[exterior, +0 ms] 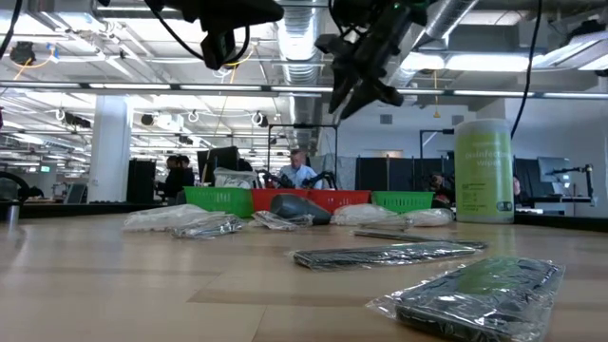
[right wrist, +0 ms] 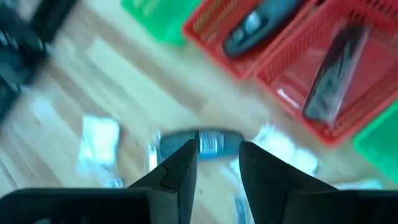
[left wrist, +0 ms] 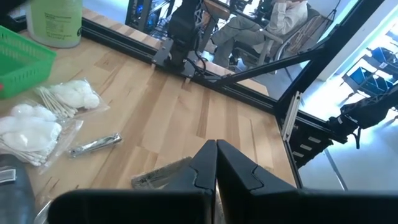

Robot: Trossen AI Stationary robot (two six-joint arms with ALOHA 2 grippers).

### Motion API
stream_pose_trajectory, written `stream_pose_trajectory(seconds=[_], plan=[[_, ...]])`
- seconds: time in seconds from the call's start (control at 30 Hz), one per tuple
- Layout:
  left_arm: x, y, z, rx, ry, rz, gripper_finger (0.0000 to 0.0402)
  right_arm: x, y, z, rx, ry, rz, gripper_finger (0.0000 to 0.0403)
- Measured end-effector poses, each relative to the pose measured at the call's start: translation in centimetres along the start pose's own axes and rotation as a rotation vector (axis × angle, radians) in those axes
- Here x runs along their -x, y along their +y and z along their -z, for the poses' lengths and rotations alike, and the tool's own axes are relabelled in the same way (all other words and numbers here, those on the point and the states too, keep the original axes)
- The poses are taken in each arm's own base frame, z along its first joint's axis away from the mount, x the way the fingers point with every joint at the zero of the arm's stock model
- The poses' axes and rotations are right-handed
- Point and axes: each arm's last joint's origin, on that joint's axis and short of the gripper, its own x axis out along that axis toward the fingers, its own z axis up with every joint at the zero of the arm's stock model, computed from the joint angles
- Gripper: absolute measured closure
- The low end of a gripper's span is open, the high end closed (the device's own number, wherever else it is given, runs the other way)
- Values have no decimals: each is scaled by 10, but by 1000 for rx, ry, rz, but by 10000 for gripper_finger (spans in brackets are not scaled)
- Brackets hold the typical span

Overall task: Pick & Place Travel size toiletries
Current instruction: Adjust the right green basket

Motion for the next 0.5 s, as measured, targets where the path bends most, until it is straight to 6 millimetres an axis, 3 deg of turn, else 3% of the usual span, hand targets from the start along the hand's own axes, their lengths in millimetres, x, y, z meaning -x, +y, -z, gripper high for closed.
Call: stream_pose_trajectory(seconds=[0.13, 0.27, 0.33, 0.5], plan=[[0, 0, 0, 0, 2, -1, 400, -1, 2, 9, 24, 59, 28, 308], [0, 0, 0, 0, 2, -1, 400, -5, -5, 3, 0, 50, 34, 369], [0, 0, 0, 0, 2, -2, 400, -4, -17, -10, -43, 8, 24, 393], [0, 0, 0, 2, -2, -10, 400, -15, -67, -44, -246, -14, -18, 400]])
